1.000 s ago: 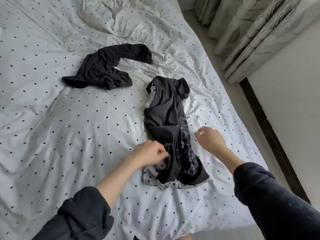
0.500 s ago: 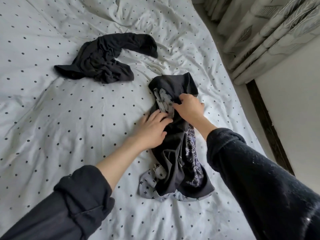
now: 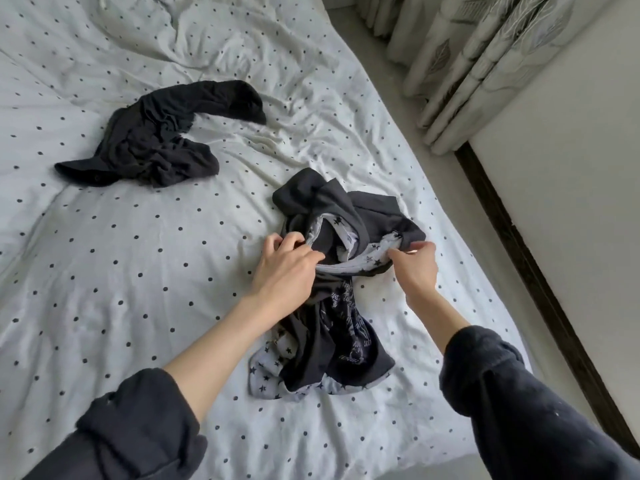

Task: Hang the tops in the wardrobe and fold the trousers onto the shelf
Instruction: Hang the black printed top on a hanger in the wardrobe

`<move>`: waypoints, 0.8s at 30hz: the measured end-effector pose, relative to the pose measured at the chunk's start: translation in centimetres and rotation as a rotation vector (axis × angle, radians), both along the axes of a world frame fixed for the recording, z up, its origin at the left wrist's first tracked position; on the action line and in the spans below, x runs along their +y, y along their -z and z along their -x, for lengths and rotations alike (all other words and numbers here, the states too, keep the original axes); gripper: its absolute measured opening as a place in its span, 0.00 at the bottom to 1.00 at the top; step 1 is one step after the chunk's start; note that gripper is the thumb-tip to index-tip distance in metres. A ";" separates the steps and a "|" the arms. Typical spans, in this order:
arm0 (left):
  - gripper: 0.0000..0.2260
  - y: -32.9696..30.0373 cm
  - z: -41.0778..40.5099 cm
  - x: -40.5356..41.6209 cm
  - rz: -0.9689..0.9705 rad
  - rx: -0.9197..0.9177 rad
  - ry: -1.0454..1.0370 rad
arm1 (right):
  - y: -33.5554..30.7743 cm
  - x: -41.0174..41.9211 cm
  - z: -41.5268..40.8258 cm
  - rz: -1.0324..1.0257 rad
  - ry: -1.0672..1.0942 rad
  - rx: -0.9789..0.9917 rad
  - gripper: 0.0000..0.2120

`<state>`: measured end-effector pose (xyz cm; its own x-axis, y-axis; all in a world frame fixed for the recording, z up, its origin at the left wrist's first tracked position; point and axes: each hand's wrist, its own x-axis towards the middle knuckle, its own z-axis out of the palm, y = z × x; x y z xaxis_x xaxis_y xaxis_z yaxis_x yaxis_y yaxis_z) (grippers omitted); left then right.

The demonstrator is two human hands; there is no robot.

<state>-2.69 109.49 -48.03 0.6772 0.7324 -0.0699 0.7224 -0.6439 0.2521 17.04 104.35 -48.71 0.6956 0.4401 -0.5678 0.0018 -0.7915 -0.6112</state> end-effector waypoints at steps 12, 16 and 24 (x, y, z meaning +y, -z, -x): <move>0.26 -1.0 -6.3 4.0 0.011 0.274 0.141 | 1.0 -1.8 -2.5 0.261 -0.749 -0.303 0.16; 0.16 -1.6 -5.0 3.7 -0.012 0.204 -0.035 | 0.4 -2.9 -3.4 0.173 -0.584 -0.335 0.17; 0.16 -8.6 -4.7 3.3 0.060 0.010 -0.129 | -3.9 -5.2 -5.6 0.282 -0.512 -0.387 0.02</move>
